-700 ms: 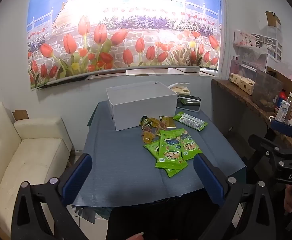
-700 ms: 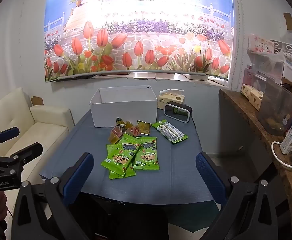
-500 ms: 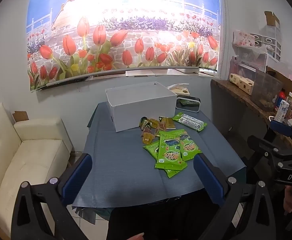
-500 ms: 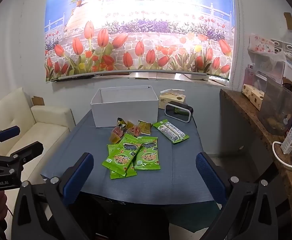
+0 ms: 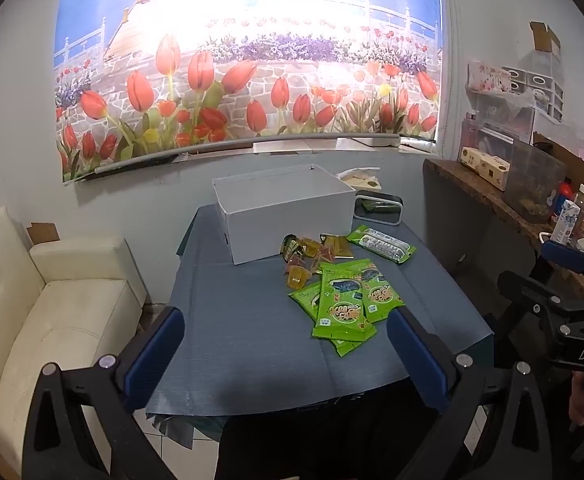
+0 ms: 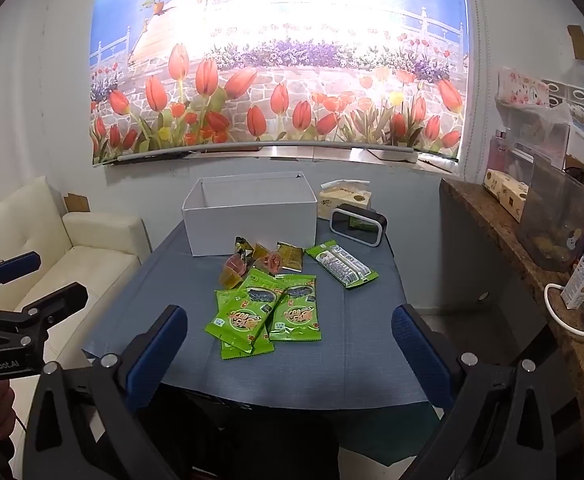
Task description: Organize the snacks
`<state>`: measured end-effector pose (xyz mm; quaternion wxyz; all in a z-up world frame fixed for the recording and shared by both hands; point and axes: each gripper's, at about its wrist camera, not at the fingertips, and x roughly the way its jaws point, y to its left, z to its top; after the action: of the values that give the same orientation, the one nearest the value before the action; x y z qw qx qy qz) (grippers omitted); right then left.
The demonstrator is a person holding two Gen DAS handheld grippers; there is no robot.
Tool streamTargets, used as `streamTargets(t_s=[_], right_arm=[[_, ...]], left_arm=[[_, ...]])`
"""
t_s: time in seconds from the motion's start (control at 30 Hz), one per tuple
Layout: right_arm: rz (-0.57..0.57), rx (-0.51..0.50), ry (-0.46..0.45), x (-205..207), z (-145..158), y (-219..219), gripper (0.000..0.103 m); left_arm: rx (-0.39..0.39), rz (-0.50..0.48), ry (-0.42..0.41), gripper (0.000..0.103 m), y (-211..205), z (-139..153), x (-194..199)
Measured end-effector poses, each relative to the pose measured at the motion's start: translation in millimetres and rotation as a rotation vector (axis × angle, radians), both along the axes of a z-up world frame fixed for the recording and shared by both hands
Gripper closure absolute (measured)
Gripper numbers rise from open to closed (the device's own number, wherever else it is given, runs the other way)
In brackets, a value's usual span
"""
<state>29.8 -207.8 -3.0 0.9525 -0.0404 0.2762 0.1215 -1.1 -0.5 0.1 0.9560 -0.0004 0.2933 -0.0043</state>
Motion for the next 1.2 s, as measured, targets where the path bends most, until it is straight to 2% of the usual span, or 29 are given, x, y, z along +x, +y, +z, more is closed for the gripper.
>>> streamTargets(t_s=[1.2], right_arm=[[0.002, -0.004, 0.003, -1.0, 0.5, 0.5, 0.000]], left_arm=[[0.014, 0.000, 0.005, 0.000, -3.2, 0.7, 1.3]])
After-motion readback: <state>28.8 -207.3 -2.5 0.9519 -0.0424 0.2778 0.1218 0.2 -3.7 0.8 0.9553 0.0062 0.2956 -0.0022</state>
